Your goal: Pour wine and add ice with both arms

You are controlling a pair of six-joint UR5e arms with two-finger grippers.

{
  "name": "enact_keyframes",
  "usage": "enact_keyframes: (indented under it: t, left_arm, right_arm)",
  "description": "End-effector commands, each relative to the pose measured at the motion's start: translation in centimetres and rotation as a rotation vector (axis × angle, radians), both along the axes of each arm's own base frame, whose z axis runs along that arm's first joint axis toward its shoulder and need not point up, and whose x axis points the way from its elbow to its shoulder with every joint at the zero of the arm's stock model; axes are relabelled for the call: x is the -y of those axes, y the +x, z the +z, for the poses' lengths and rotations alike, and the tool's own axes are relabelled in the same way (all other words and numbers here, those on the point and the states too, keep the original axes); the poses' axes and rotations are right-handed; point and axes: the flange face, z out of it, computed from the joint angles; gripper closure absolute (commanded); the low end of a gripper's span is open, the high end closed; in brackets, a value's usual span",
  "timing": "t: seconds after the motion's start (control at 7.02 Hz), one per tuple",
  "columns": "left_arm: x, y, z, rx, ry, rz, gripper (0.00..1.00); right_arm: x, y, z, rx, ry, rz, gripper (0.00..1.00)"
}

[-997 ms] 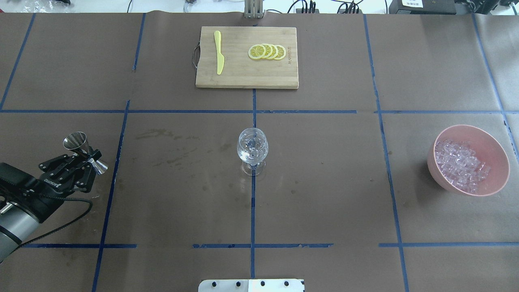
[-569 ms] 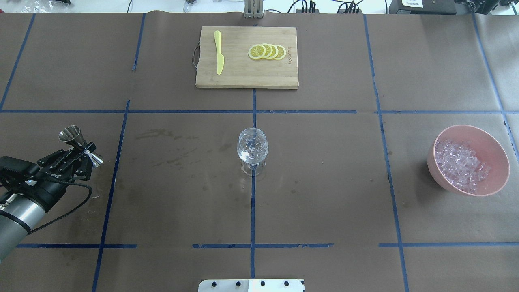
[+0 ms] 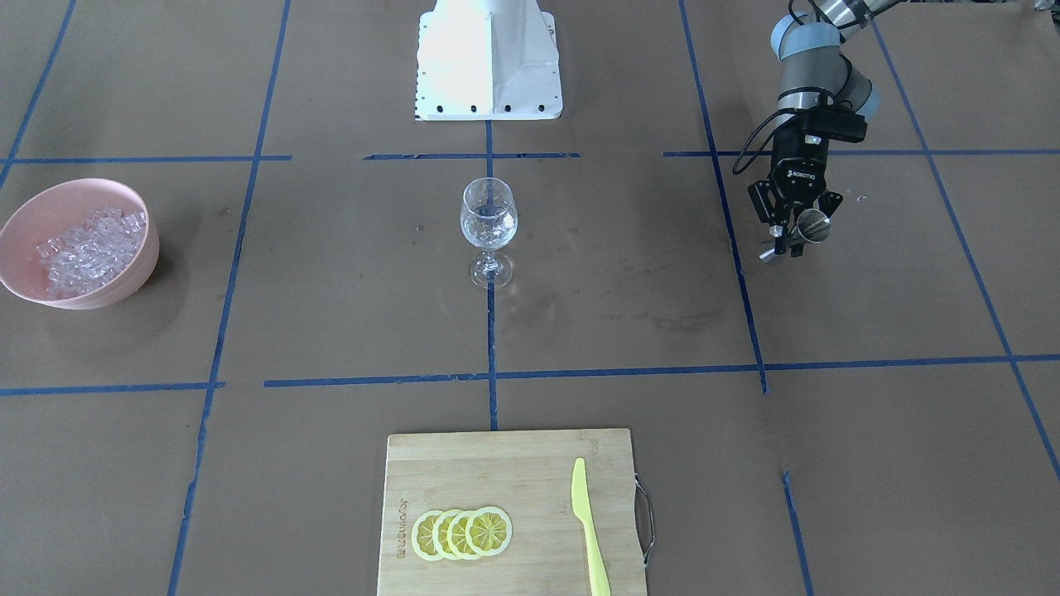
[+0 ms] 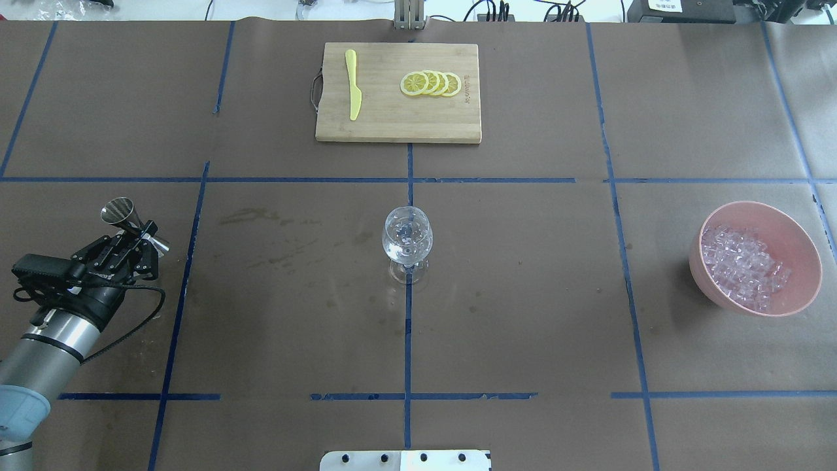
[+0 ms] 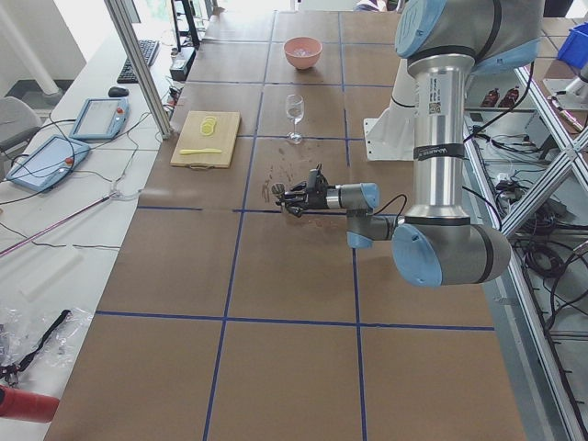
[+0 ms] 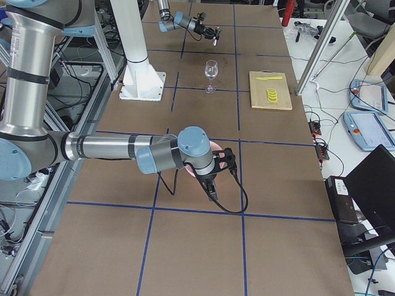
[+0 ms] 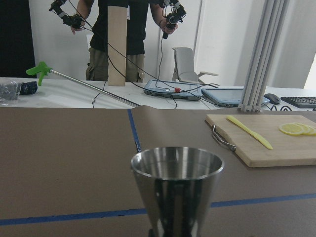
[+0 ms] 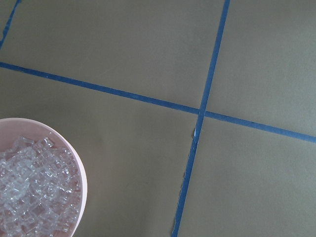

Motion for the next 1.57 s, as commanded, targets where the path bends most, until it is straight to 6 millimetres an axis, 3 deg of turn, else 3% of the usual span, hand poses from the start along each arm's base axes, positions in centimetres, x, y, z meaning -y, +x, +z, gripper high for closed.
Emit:
enact_keyframes:
  t: [0.0,1.0,1.42]
  left_arm:
    - [0.0,0.7,1.2,0.023,-0.003,-0.008,1.00]
    - [-1.3,2.1,2.0,0.014,-0.016,0.026,0.85]
    - [-1.4,3.8,2.4,0.010,-0.020,0.034,0.79]
  right_arm:
    - [0.0,0.0,0.0,0.000,-0.001,0.000,0.00]
    - [0.0,0.1,0.1,0.000,-0.002,0.002,0.00]
    - [0.0,0.1,0.1,0.000,-0.002,0.001,0.00]
